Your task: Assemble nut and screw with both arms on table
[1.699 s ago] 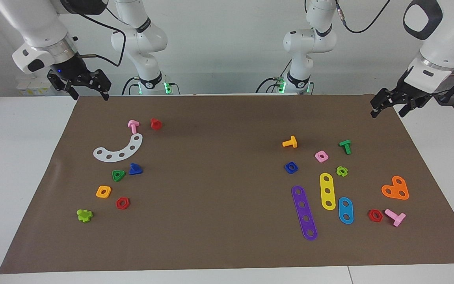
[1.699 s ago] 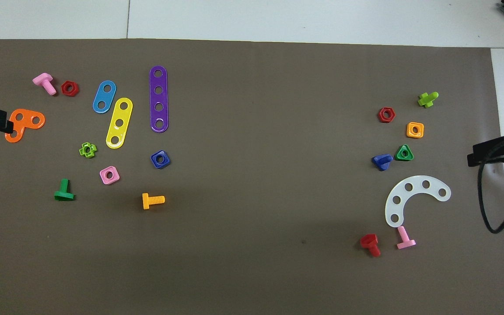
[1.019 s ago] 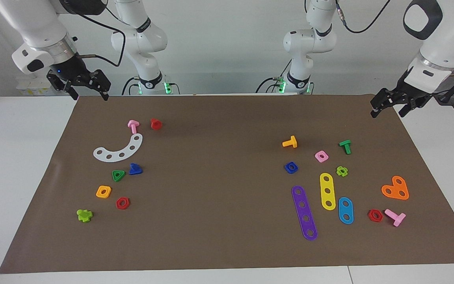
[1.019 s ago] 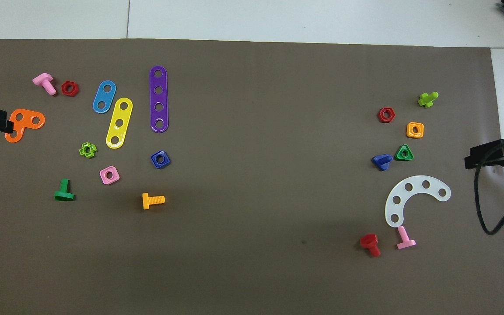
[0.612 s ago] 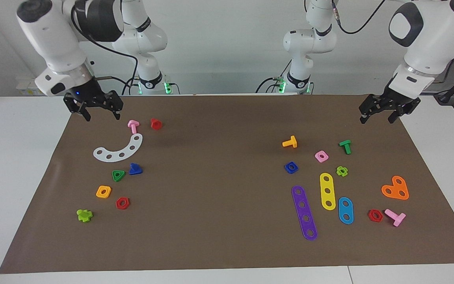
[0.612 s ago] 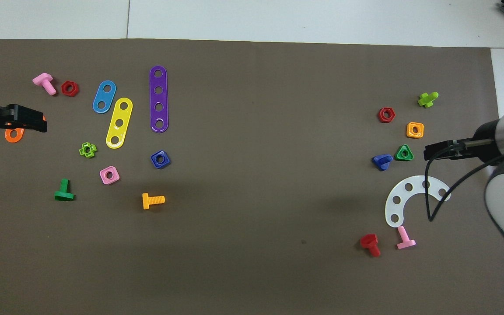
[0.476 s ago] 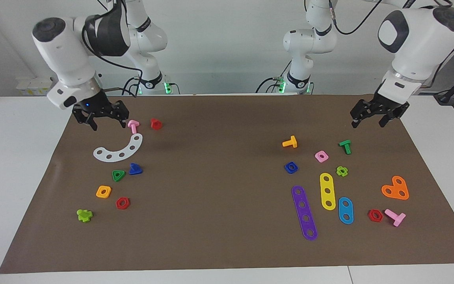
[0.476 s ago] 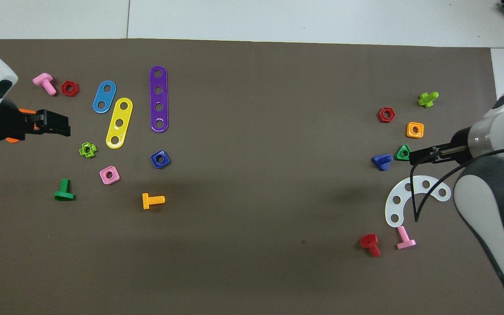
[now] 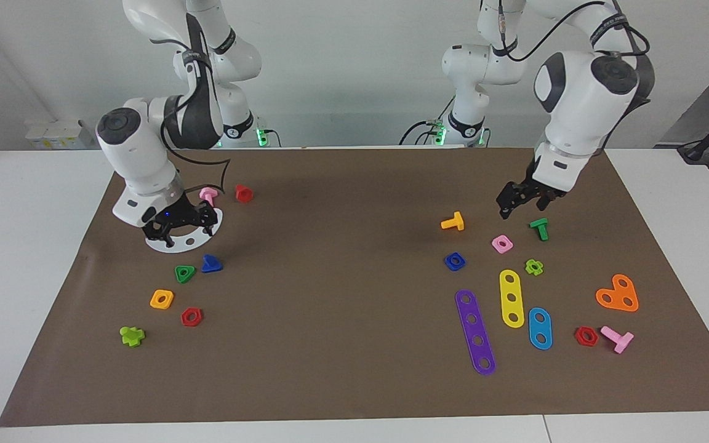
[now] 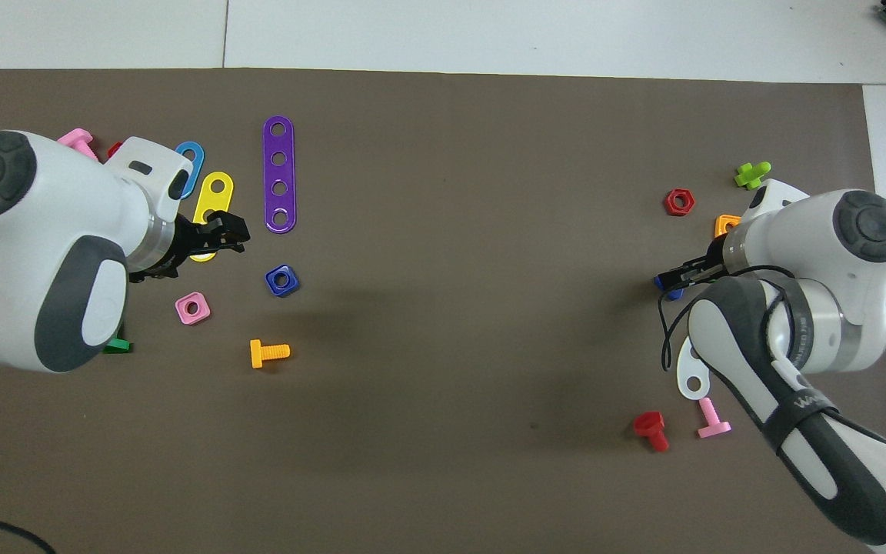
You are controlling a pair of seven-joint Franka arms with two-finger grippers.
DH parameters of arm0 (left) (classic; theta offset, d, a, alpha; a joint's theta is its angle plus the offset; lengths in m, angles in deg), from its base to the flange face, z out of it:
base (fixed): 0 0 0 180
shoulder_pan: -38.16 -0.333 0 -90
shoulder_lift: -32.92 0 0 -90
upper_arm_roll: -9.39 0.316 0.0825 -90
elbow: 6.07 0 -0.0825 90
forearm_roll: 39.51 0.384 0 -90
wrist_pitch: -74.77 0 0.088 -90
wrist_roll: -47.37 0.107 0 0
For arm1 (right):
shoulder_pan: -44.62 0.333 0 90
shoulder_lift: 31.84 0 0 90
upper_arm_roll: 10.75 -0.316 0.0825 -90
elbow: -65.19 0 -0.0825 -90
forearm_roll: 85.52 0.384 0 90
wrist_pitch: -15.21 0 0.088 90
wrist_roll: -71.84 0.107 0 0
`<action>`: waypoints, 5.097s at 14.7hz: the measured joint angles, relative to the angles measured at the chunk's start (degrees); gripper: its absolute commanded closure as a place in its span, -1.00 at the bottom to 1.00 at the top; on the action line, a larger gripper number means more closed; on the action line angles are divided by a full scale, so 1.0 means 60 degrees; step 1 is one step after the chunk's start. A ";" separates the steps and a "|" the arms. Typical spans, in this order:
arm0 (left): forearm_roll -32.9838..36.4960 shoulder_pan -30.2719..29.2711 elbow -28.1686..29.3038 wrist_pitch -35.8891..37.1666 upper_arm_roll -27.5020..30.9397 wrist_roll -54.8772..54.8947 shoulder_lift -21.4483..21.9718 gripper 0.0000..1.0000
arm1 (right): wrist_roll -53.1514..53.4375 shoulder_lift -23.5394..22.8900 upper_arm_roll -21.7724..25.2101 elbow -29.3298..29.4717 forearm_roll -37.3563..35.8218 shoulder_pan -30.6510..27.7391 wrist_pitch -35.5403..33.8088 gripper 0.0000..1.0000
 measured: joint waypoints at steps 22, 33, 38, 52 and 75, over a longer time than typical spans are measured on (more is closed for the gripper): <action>0.0031 0.0817 0.0800 -0.2993 0.0013 -0.2416 -0.2395 -0.56 | -0.1056 -0.0380 0.0044 -0.0351 0.0694 0.0020 0.0683 0.21; 0.0201 0.0917 0.0657 -0.2553 0.0044 -0.1910 -0.2339 0.54 | -0.1108 -0.0379 0.0044 -0.0392 0.0697 0.0024 0.0687 1.00; 0.0201 0.0881 0.0582 -0.2554 0.0138 -0.1196 -0.2341 0.86 | 0.0477 -0.0267 0.0010 0.0677 0.0711 0.0635 0.0074 1.00; 0.0141 0.0339 -0.2222 -0.0166 0.0177 -0.0838 -0.2466 1.00 | 0.8577 -0.2977 -0.0072 0.5630 0.0594 0.5088 -0.0666 1.00; -0.0440 0.1376 -0.3072 0.0199 0.0019 -0.1571 -0.2813 1.00 | 0.8427 -0.2210 0.0254 0.5860 -0.0092 0.3957 -0.2077 -1.00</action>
